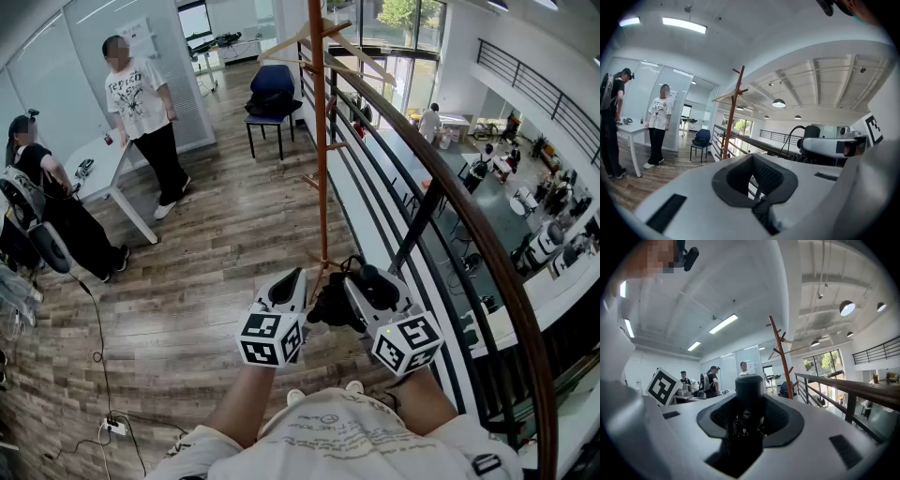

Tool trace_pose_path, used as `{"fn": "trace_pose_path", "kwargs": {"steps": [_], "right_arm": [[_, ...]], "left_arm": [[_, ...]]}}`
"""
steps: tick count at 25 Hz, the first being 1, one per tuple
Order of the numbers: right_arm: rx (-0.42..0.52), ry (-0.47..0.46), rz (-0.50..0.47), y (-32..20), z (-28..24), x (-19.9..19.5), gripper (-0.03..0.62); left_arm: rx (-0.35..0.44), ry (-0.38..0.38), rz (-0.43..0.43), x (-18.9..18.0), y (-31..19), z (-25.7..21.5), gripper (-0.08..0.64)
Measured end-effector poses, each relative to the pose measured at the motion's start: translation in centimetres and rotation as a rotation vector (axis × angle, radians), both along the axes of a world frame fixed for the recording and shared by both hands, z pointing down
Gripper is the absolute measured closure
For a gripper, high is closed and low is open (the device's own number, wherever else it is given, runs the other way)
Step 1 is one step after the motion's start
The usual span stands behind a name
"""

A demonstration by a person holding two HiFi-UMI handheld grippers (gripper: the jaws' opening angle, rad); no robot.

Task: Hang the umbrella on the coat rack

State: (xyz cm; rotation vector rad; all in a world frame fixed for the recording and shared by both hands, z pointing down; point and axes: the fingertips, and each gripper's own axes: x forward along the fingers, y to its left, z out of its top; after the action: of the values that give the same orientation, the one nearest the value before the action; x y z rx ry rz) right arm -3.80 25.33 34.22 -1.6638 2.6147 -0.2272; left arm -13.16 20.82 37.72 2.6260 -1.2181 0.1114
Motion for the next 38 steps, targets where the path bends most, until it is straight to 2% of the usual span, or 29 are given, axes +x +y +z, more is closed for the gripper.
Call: {"fn": "trace_pose_path", "kwargs": {"steps": [16, 22, 29, 38], "right_arm": [[-0.008, 0.001, 0.025, -1.5, 0.5, -1.6, 0.434], [-0.009, 0.023, 0.047, -2.9, 0.8, -4.9, 0.434], [-0.032, 0.016, 0.087, -5.0, 1.2, -8.4, 0.434], [-0.053, 0.011, 0.111, -5.9, 1.4, -9.4, 0.434]], "left_arm": [[0.022, -0.016, 0.027, -0.9, -1.1, 0.3, 0.557], [0.035, -0.006, 0.040, -4.2, -2.3, 0.9, 0.556], [0.015, 0.016, 0.054, -9.0, -4.1, 1.9, 0.557], [-0.004, 0.007, 0.083, -10.2, -4.8, 2.6, 0.557]]}}
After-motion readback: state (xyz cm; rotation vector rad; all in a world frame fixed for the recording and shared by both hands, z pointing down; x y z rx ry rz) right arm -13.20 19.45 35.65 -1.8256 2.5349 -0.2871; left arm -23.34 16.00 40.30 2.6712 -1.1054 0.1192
